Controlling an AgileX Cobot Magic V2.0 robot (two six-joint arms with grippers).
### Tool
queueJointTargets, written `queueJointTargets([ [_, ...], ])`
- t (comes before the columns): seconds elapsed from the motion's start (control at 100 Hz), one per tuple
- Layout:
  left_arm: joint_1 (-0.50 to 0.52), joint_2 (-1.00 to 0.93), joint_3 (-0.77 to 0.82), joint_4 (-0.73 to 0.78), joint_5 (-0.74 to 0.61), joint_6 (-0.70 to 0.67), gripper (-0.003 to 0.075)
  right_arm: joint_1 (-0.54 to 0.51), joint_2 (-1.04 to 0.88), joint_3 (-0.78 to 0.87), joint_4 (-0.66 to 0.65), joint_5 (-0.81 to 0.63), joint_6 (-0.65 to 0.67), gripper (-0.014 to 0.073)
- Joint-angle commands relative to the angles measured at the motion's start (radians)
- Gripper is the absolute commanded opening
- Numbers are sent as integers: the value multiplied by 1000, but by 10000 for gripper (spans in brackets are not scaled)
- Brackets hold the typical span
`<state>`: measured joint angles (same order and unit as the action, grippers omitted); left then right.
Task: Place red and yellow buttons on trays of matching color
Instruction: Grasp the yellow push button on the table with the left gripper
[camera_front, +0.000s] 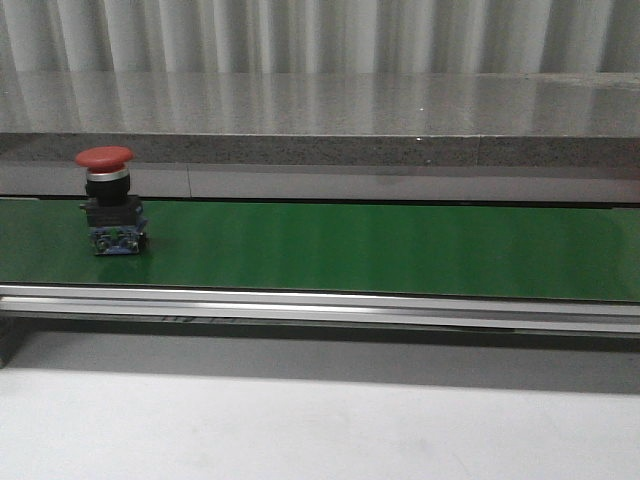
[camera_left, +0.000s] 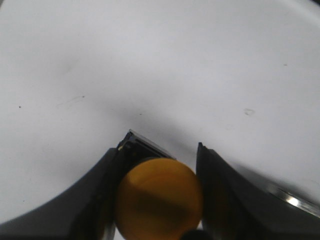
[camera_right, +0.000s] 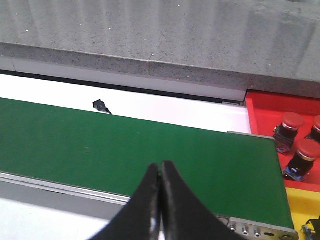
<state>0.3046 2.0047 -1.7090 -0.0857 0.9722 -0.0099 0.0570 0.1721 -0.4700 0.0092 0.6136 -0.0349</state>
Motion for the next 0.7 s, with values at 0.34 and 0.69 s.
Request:
queueJointTargets([
  [0.34,-88,-397,261,-71,-90,68,100,1,9,-25,-9,-71,-9,-59],
  [0.69,-203,-494,503,-80,-184,68,101,1,9,-25,-9,-71,-9,-59],
])
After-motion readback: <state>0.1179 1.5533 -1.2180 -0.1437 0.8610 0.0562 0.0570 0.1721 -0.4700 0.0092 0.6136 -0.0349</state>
